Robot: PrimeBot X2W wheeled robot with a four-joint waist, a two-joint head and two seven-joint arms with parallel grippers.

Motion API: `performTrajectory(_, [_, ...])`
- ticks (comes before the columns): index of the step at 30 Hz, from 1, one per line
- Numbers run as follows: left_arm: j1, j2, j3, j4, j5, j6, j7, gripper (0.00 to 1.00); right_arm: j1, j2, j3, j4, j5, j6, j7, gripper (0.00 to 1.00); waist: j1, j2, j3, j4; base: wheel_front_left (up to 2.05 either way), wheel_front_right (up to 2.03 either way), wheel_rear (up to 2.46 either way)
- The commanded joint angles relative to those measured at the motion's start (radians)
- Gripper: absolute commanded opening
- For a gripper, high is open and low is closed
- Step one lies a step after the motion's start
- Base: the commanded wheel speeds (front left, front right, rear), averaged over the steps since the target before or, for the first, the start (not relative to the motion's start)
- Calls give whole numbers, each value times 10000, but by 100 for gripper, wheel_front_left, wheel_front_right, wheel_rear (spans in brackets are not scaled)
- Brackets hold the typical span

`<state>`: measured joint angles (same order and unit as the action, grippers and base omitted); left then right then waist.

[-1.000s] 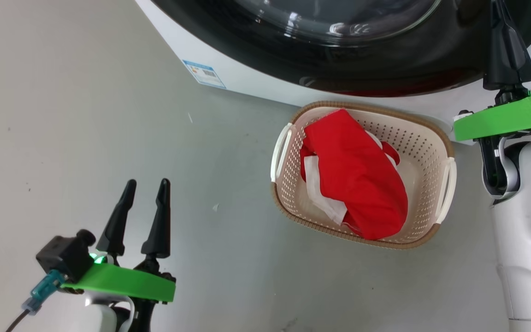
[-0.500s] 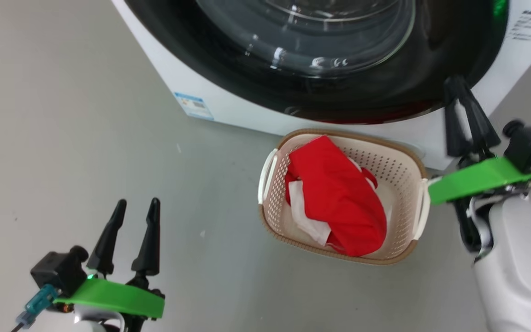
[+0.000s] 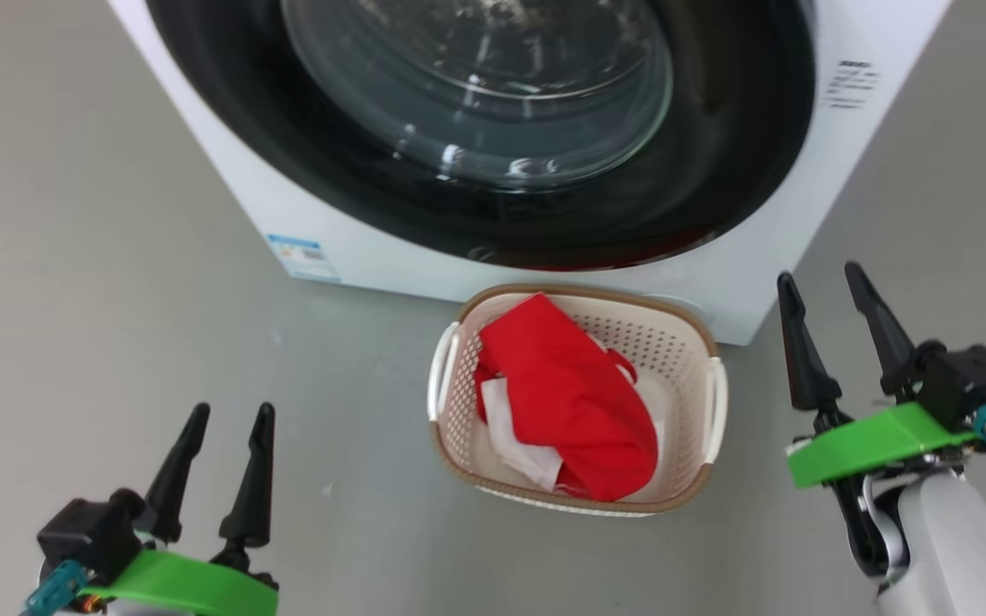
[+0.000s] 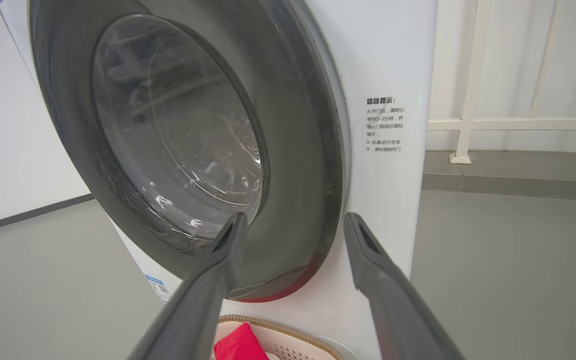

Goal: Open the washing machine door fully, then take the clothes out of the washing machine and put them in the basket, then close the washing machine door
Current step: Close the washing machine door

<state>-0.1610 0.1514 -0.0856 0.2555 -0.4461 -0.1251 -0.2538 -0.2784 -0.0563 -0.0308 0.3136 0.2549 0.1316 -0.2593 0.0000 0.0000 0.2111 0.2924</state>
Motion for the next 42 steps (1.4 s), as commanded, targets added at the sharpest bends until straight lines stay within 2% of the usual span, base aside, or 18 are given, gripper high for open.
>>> performTrajectory(1, [48, 351, 405, -284, 128, -56, -80, 100, 150, 61, 202, -324, 90, -9, -25, 100, 0, 0, -277, -338, 0, 0, 0])
performTrajectory(17, [700, 659, 404, -544, 30, -56, -80, 100, 1718, 61, -79, -754, 328, -9, -25, 100, 0, 0, -841, -1381, 0, 0, 0])
performTrajectory(42, [1210, 858, 429, -762, 59, -56, -80, 100, 3093, 61, -776, -1293, 521, -9, -25, 100, 0, 0, -1138, -2067, 0, 0, 0])
